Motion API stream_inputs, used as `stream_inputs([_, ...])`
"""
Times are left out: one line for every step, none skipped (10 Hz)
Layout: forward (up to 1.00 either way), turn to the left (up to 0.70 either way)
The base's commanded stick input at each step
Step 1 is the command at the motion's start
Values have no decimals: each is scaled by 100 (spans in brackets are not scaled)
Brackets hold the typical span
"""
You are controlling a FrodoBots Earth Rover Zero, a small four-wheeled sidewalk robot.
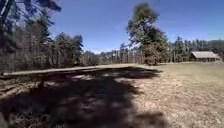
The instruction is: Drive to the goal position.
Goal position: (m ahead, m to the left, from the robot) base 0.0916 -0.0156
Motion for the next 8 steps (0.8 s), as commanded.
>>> stream_inputs([70,0])
stream_inputs([70,0])
stream_inputs([70,0])
stream_inputs([70,0])
stream_inputs([70,0])
stream_inputs([70,0])
stream_inputs([70,0])
stream_inputs([70,0])
